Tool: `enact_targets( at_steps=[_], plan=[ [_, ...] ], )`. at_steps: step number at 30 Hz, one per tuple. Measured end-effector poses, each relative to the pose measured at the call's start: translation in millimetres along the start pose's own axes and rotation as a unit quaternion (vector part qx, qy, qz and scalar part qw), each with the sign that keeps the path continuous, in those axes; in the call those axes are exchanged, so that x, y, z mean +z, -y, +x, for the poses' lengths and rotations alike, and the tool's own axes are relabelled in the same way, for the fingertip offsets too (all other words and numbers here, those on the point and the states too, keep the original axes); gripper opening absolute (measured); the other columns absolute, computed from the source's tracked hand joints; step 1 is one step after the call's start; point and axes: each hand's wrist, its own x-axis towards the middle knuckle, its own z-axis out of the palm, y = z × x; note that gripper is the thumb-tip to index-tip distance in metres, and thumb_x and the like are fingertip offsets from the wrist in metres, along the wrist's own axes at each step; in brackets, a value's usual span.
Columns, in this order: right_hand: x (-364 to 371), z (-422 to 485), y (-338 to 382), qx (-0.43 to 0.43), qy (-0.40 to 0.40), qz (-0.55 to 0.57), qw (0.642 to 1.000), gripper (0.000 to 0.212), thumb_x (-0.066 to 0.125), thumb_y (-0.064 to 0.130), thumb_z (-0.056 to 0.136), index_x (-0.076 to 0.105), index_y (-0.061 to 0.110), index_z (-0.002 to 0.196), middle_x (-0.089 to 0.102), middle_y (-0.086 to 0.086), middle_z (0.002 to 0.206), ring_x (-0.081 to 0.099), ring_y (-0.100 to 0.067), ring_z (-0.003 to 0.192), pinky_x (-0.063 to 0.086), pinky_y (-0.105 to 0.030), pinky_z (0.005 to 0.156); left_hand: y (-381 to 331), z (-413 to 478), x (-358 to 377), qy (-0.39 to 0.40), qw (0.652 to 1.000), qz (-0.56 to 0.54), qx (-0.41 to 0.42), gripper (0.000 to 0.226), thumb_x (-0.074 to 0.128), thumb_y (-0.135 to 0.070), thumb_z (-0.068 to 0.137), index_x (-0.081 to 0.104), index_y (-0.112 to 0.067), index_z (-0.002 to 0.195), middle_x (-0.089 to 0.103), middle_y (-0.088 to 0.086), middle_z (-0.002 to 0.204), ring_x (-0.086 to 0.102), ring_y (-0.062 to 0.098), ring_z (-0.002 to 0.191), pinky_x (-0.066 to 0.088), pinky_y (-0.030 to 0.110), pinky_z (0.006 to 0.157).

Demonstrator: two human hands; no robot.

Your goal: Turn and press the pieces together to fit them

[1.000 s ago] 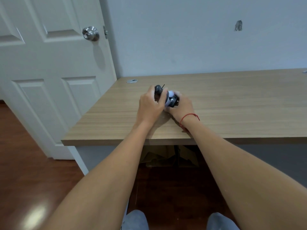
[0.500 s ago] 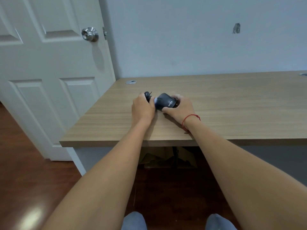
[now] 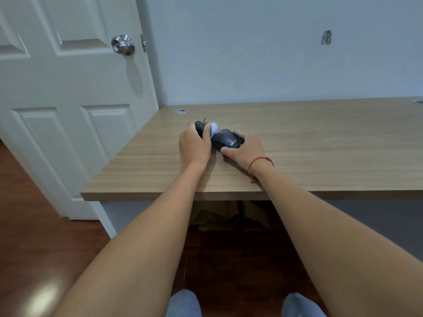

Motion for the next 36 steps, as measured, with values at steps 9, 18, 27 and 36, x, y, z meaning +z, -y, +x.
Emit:
enact_targets(
  at_steps=[9, 18, 27, 36],
  plan=[
    [2, 0, -2, 0.024, 0.005, -0.003, 1.000, 0.070, 0.077, 0.030, 0.071, 0.053, 0.016, 0.136, 0.063, -0.003, 0.127, 0.060, -0.021, 0.114, 0.047, -0.028, 0.094, 4, 1, 4, 0.026, 0.997, 0.049, -0.057, 0.031, 0.044, -0.028, 0.098, 0.052, 0.002, 0.099, 0.063, 0.020, 0.100, 0.057, 0.035, 0.092, 0.032, 0.033, 0.067],
    [5, 1, -4, 0.026, -0.006, -0.046, 0.999, 0.041, 0.069, 0.046, 0.072, 0.065, 0.025, 0.106, 0.071, 0.002, 0.096, 0.064, -0.022, 0.095, 0.050, -0.042, 0.094, 0, -2, 3, 0.035, 0.999, 0.000, -0.009, 0.028, 0.048, -0.030, 0.097, 0.049, -0.002, 0.092, 0.055, 0.010, 0.085, 0.046, 0.025, 0.076, 0.034, 0.031, 0.066],
    [6, 3, -2, 0.050, -0.020, -0.224, 0.973, 0.056, 0.056, 0.062, 0.082, 0.057, 0.019, 0.118, 0.068, -0.001, 0.115, 0.058, -0.024, 0.118, 0.004, -0.053, 0.119, 5, -2, 8, 0.076, 0.996, 0.036, 0.019, 0.026, 0.049, -0.030, 0.096, 0.042, -0.008, 0.083, 0.054, 0.010, 0.083, 0.047, 0.027, 0.074, 0.035, 0.032, 0.064],
    [11, 10, -5, 0.062, -0.037, -0.248, 0.966, 0.042, 0.054, 0.058, 0.083, 0.065, 0.023, 0.104, 0.072, 0.001, 0.100, 0.063, -0.023, 0.108, -0.003, -0.057, 0.117, -1, -5, 7, 0.077, 0.993, -0.008, 0.085, 0.032, 0.057, -0.028, 0.091, 0.041, -0.012, 0.069, 0.048, 0.002, 0.063, 0.047, 0.022, 0.059, 0.034, 0.028, 0.055]
  ],
)
